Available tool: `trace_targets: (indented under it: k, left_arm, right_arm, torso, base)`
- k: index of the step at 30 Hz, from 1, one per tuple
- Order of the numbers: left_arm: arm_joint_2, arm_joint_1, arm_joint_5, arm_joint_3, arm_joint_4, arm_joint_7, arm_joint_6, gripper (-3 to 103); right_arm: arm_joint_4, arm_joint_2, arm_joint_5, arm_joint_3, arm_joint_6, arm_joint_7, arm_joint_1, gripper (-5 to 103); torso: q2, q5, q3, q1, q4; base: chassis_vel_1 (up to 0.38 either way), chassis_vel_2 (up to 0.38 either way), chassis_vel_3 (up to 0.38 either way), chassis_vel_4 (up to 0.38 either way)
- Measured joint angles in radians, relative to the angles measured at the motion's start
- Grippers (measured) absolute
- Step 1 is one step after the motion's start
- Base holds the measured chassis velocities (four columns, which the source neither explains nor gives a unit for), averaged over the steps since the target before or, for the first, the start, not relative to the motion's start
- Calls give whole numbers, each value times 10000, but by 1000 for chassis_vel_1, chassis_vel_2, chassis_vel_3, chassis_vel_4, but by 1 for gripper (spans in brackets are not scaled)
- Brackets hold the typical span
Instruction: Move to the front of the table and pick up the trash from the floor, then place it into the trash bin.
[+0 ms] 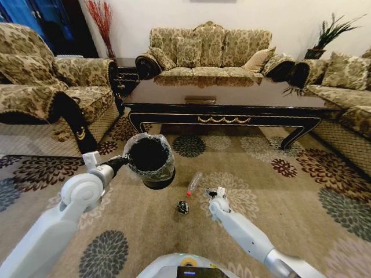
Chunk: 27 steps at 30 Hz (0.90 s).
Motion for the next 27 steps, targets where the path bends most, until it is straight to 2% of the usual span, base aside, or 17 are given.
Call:
trace_targets:
  k: [4,5,7,10,11,13,14,16,17,19,23,24,25,26,27]
  left_arm:
    - [8,112,26,-41,-81,-1,2,3]
    - [8,112,26,-41,-81,-1,2,3]
    - [-1,157,60,-57,-96,-3,2,3]
    - [-35,186,93,-57,-104,-3,2,3]
    - [-96,222,132,-56,-130,-5,2,3]
    - [-131,242,160,-47,-149,-6,2,3]
    - [-171,264,198,-30,-175,-8,2,3]
    - [-189,277,220,-24,-192,-8,2,3]
    - [-200,295,238,-19,-220,-9,2,3]
    - [-200,303,243,-19,-233,-10,2,3]
    - [-231,375,272,-24,-308,-17,2,3]
    - [-231,375,272,-24,-308,-17,2,3]
    - [-248,395,286,-25,-325,-19,2,3]
    - [-267,411,304,-24,-343,-19,2,3]
    - [-274,410,310,-22,-344,-20,2,3]
  right_arm:
    - [-99,-10,-201,5,-250,198,-65,87]
    - [-99,-10,-201,5,-250,198,-65,87]
    - [-28,-111,-273,13,-384,304,-178,77]
    - [48,-190,-337,33,-396,309,-264,71]
    - [140,-284,-397,67,-397,308,-356,60]
    - [200,-340,-431,94,-396,298,-408,60]
    - [288,-421,-470,124,-392,273,-483,49]
    - [352,-482,-484,149,-389,260,-539,49]
    - [445,-580,-529,190,-375,222,-617,38]
    - [505,-643,-554,218,-362,194,-662,38]
    - [792,-906,-730,353,-264,31,-843,16]
    - [792,-906,-730,353,-264,31,-843,16]
    - [877,-970,-751,377,-253,20,-882,11]
    - [1017,-1065,-754,417,-254,26,-935,16]
    - [1094,-1112,-750,444,-260,35,-963,16]
  torso:
    - [0,1,0,0,3]
    - [0,1,0,0,3]
    - [0,2,0,0,2]
    - [0,2,0,0,1]
    - [0,0,0,0,0]
    - [0,1,-1,0,1]
    - [0,0,-1,0,2]
    - [0,0,-1,0,1]
    - [0,1,-1,0,1]
    - [0,1,-1,0,0]
    - [0,1,-1,0,1]
    - [0,1,-1,0,1]
    - [0,1,-1,0,1]
    - [1,1,-1,0,2]
    - [0,1,-1,0,2]
  base:
    - [0,0,0,0]
    - [0,0,0,0]
    - [0,0,0,0]
    - [0,0,0,0]
    - [0,0,0,0]
    - [0,0,0,0]
    - [0,0,0,0]
    - [0,0,0,0]
    - [0,0,0,0]
    - [0,0,0,0]
    - [0,0,0,0]
    - [0,0,0,0]
    - [0,0,0,0]
    - [0,0,0,0]
    - [0,0,0,0]
